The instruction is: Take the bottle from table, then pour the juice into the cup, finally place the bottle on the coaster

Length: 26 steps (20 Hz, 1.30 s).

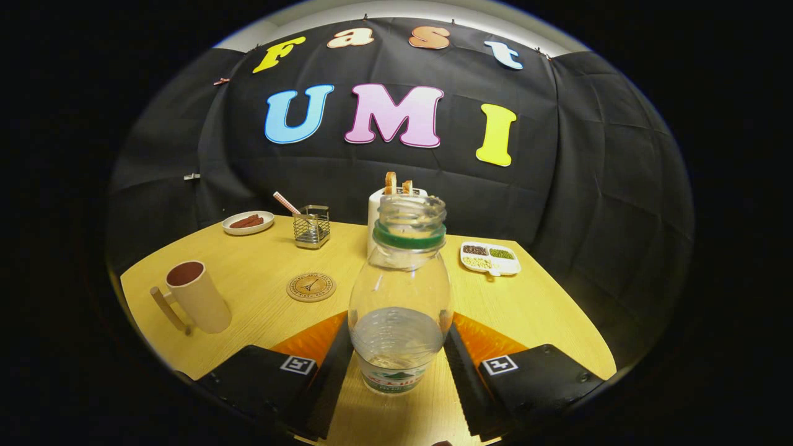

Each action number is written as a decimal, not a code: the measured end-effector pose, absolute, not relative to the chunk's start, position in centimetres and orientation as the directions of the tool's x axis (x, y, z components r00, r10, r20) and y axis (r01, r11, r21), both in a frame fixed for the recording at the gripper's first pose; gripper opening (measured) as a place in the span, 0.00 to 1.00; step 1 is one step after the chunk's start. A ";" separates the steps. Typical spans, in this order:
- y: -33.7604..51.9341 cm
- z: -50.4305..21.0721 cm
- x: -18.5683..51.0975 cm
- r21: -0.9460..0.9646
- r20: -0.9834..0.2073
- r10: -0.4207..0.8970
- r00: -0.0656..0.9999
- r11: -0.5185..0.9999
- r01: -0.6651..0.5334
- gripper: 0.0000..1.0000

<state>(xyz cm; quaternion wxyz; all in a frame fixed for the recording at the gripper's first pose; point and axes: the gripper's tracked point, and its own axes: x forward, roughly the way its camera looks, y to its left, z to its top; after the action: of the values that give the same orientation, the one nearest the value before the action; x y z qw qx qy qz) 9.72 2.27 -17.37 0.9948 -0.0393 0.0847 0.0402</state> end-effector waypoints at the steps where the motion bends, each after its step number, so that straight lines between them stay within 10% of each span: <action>1: 2.3 -17.3 9.7 -0.068 -0.171 0.074 0.983 0.994 -0.087 0.83; 26: 10.3 -6.0 9.3 -0.545 -0.082 0.138 0.987 0.823 -0.160 0.76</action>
<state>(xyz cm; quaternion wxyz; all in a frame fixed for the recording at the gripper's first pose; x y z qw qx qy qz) 9.34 10.31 -6.02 0.9545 -0.2871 0.0194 0.0779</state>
